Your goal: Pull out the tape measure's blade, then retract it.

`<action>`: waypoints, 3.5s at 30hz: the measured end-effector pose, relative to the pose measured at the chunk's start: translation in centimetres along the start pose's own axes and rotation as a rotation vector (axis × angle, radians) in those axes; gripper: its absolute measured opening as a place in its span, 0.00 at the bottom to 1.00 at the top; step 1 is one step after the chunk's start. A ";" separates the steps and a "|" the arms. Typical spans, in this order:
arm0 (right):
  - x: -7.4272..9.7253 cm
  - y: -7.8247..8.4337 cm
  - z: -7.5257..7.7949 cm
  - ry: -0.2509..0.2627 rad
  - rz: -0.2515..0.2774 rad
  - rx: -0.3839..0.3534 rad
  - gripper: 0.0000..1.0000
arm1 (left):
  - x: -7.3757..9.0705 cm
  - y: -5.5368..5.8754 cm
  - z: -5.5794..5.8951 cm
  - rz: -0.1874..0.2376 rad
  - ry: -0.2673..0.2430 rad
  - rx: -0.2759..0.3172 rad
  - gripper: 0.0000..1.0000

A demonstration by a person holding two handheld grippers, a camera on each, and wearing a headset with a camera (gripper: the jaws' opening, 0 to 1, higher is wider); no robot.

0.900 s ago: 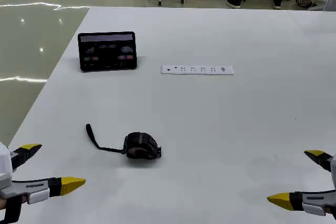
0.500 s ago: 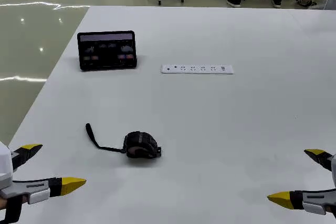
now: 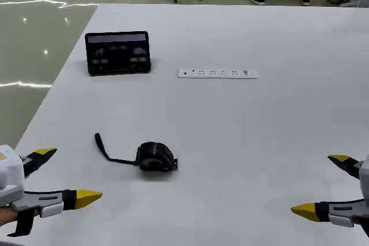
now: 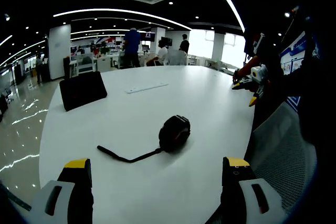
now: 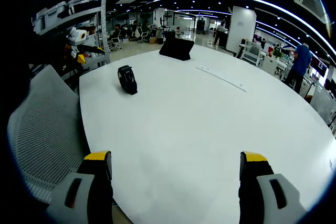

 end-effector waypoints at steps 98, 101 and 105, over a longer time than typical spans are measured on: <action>-27.9 -6.7 -12.0 -0.627 -0.163 0.438 0.11 | -18.8 -0.1 3.1 -0.505 0.547 -0.553 0.31; -27.8 -6.7 -11.9 -0.622 -0.150 0.442 0.09 | -18.8 -0.1 3.0 -0.505 0.542 -0.548 0.31; -27.9 -6.7 -11.7 -0.620 -0.155 0.428 0.09 | -18.8 -0.2 3.0 -0.505 0.541 -0.547 0.31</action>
Point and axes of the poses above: the centre of the closed fingertips' face, and the gripper's own axes: x roughly backward along the fingers, z roughly to its right, y roughly out of its underside, the point moved 6 cm from there along x, roughly backward along the fingers, and after that the axes turned 8 degrees about z, right-handed, at the moved point
